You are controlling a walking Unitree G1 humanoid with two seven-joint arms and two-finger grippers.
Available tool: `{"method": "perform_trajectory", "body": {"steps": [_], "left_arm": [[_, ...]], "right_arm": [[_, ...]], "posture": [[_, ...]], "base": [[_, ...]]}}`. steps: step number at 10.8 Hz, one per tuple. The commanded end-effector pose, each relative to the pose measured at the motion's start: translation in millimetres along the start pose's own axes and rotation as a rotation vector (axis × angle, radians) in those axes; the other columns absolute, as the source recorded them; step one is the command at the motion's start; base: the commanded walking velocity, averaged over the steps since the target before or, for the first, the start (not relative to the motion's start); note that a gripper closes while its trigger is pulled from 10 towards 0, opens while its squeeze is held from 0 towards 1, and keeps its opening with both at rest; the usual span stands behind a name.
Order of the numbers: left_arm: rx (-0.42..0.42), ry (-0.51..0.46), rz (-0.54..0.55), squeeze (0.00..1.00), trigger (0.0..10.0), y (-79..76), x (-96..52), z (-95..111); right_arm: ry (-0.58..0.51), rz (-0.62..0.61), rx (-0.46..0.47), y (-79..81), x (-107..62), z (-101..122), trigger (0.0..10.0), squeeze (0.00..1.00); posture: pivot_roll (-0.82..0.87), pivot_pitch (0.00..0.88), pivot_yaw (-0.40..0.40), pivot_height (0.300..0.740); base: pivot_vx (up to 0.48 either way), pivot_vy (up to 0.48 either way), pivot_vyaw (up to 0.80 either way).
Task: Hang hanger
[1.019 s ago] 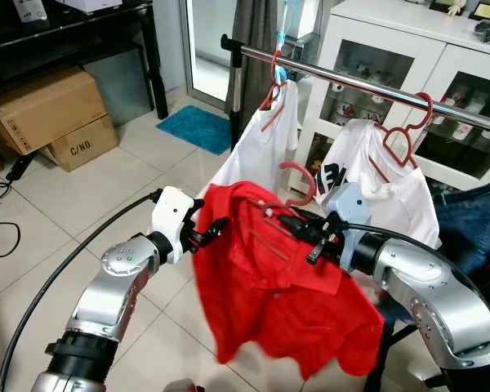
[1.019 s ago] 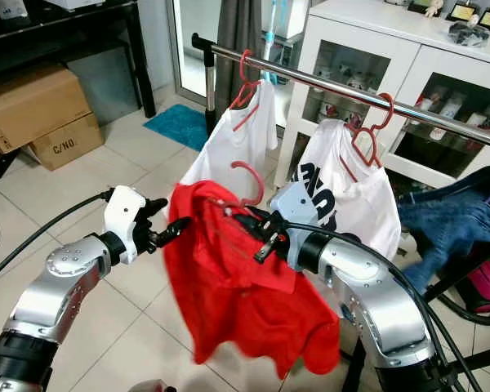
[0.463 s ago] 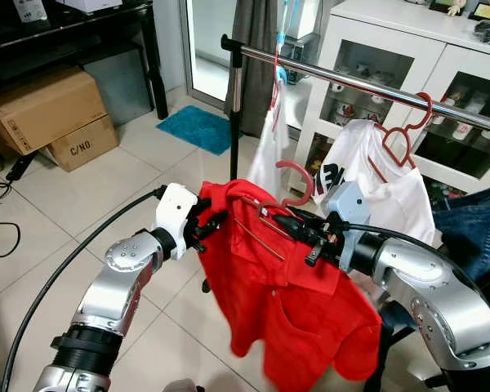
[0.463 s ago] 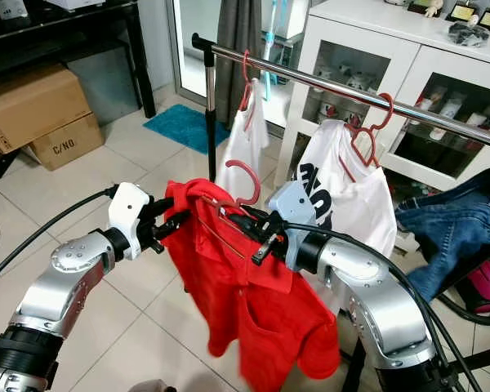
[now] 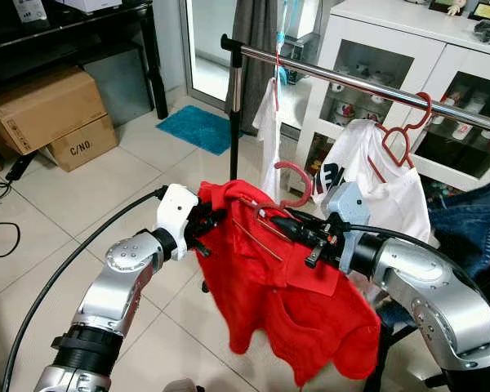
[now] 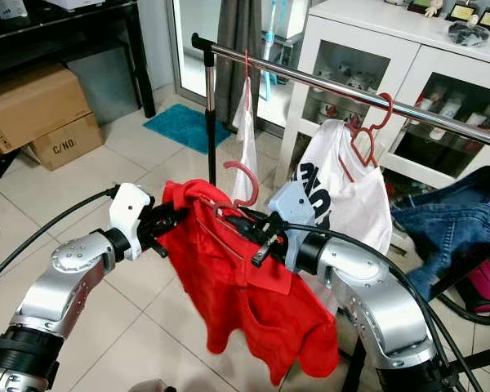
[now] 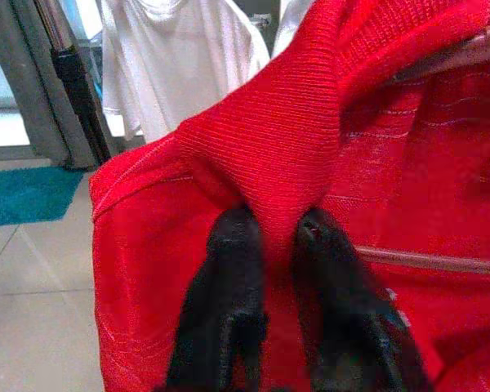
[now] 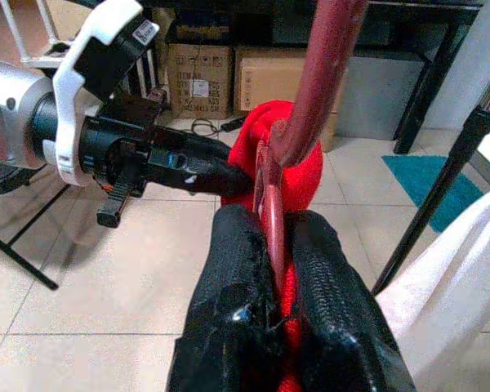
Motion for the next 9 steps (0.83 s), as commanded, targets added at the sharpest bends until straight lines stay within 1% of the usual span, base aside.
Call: {"method": "perform_trajectory", "body": {"steps": [1, 2, 3, 4, 5, 6, 7, 8, 9], "left_arm": [[-0.002, 0.011, 0.018, 0.0, 0.0, 3.8, -0.7, -4], [-0.005, 0.001, 0.028, 0.0, 0.0, 7.7, -2.9, -1], [-0.002, -0.02, 0.023, 0.0, 0.0, 8.3, -7.1, 5], [0.001, -0.037, 0.018, 0.0, 0.0, 8.1, -10.1, 9], [0.003, -0.088, 0.004, 0.0, 0.0, 11.4, -22.0, 26], [0.024, -0.107, -0.008, 0.0, 0.0, 16.7, -28.0, 35], [0.065, -0.108, -0.002, 0.0, 0.0, 30.1, -36.8, 44], [0.101, -0.1, 0.027, 0.0, 0.0, 44.9, -44.6, 52], [0.182, -0.045, 0.082, 0.0, 0.0, 69.2, -59.6, 58]], "right_arm": [[-0.036, 0.009, -0.025, 1.4, -3.7, 12, 0.0, 0.0], [-0.02, -0.016, -0.038, -3.5, -2.6, 10, 0.0, 0.0], [0.021, -0.106, -0.049, -19.8, -2.7, 3, 0.0, 0.0], [0.049, -0.174, -0.05, -32.1, -3.9, -3, 0.0, 0.0], [0.152, -0.245, -0.098, -48.2, -8.4, -21, 0.0, 0.0], [0.205, -0.235, -0.13, -48.3, -9.5, -30, 0.0, 0.0], [0.294, -0.205, -0.196, -46.3, -11.9, -45, 0.0, 0.0], [0.359, -0.151, -0.23, -40.6, -15.8, -58, 0.0, 0.0], [0.409, -0.031, -0.282, -28.7, -25.0, -69, 0.0, 0.0]], "posture": [[-0.01, 0.0, -0.047, 0.74], [-0.01, 0.0, -0.046, 0.74], [-0.01, 0.0, -0.046, 0.74], [-0.01, 0.0, -0.053, 0.74], [0.0, 0.0, -0.061, 0.74], [0.0, 0.0, -0.066, 0.74], [0.01, 0.0, -0.069, 0.74], [0.01, 0.0, -0.072, 0.74], [0.0, 0.0, -0.068, 0.74]], "base": [[0.0, 0.0, 0.0], [0.0, 0.0, 0.0], [0.0, 0.0, 0.0], [0.0, 0.0, 0.0], [0.0, 0.0, 0.0], [0.0, 0.0, 0.0], [0.0, 0.0, 0.0], [0.0, 0.0, 0.0], [0.0, 0.0, 0.0]]}}
Point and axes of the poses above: a point about 5 cm out from each wrist's last joint towards the gripper, its own x axis pointing out of the wrist towards the gripper, its own z axis along the axis of the wrist's last joint, y = z × x, the point moved 6 cm from there along x, pointing out of the wrist towards the gripper, and after that the axes turned 8 degrees about x, right-handed, at the moved point
